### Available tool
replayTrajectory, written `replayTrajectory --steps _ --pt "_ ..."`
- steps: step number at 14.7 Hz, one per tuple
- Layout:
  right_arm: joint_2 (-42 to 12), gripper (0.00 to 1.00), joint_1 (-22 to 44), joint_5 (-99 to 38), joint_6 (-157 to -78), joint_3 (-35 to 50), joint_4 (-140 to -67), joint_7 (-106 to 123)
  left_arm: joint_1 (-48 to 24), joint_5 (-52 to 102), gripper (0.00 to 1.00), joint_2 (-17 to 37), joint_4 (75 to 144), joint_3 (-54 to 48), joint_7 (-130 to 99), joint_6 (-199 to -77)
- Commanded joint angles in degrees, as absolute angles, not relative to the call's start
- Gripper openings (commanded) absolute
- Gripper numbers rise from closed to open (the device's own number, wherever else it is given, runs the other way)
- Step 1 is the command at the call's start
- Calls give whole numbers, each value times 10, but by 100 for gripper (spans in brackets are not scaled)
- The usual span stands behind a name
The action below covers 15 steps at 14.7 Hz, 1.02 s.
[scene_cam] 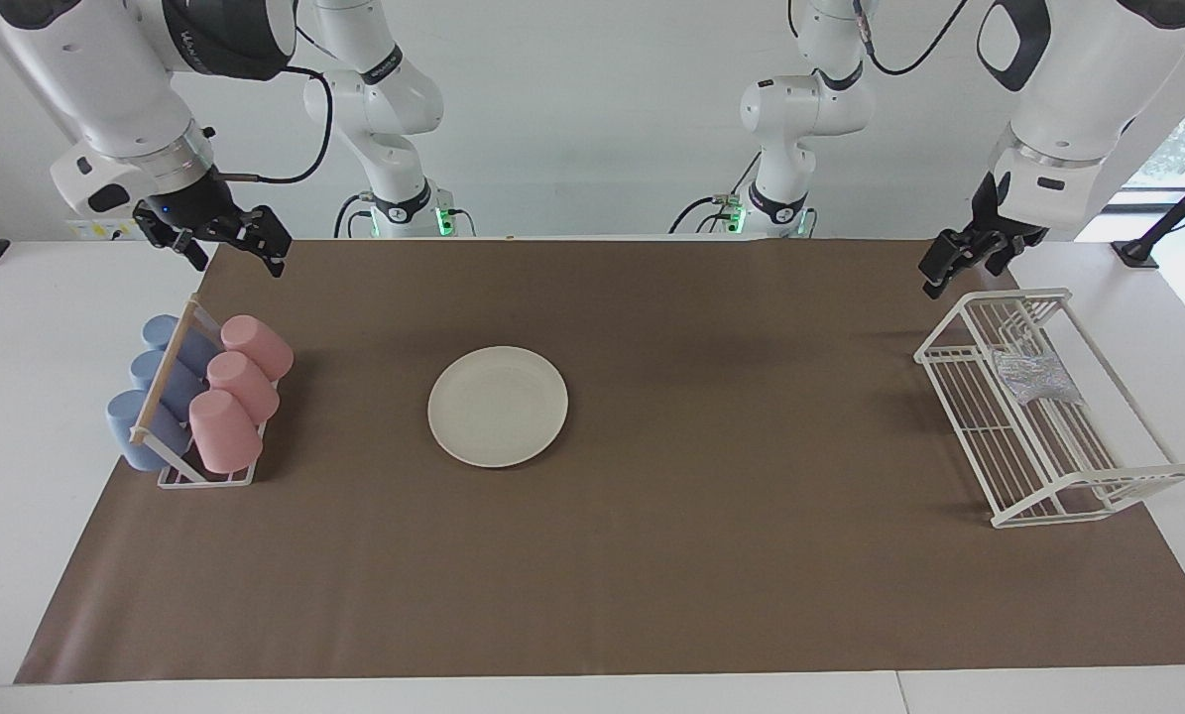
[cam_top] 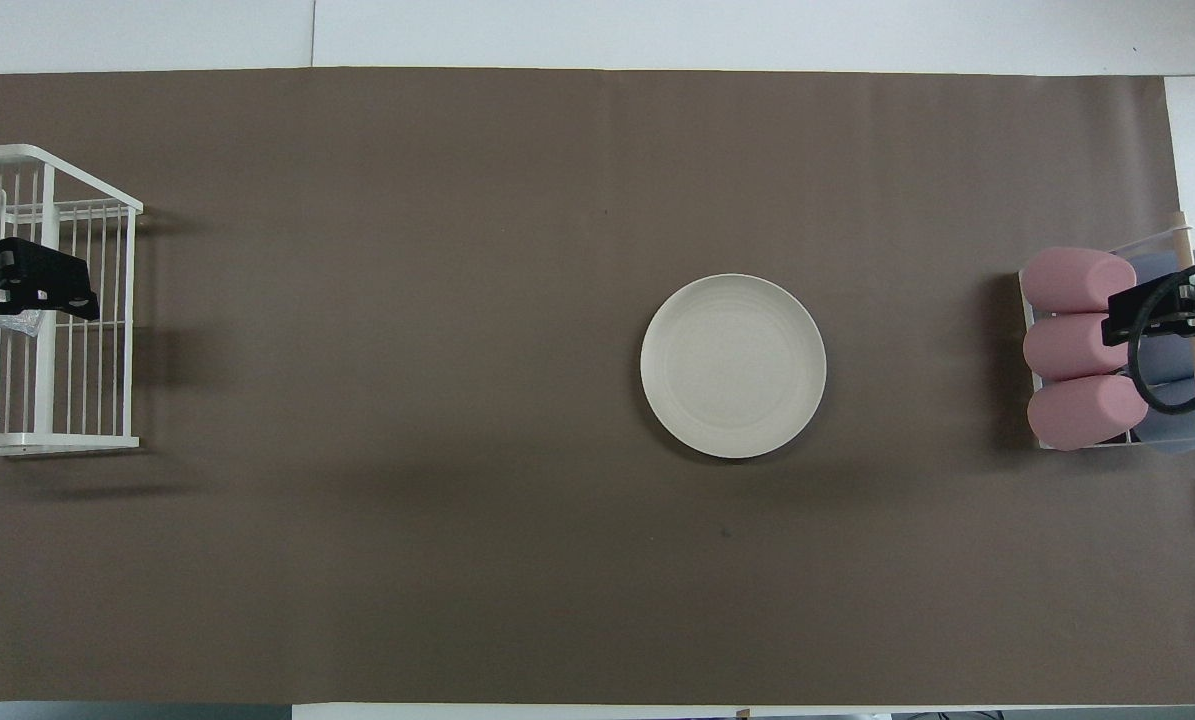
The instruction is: Wipe plate with sponge
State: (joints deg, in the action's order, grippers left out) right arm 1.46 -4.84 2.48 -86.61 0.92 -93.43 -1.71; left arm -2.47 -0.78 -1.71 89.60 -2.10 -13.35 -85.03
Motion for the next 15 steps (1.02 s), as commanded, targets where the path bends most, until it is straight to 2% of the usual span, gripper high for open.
replayTrajectory --steps 1,4,7,12,15 --pt "25 100 -52 29 -862 11 -943 -23 -19 21 100 -35 907 -18 -82 -823" --pt "25 100 -52 29 -862 11 -943 -23 -4 34 100 -54 940 -18 -62 -851" --pt "25 100 -52 29 -862 11 -943 -24 -4 33 100 -46 954 -18 -62 -869" --pt "25 100 -52 29 -862 11 -943 -23 -4 29 100 -23 910 -20 -67 -819" --pt "25 100 -52 29 -862 11 -943 -23 9 33 100 -21 916 -26 -67 -831"
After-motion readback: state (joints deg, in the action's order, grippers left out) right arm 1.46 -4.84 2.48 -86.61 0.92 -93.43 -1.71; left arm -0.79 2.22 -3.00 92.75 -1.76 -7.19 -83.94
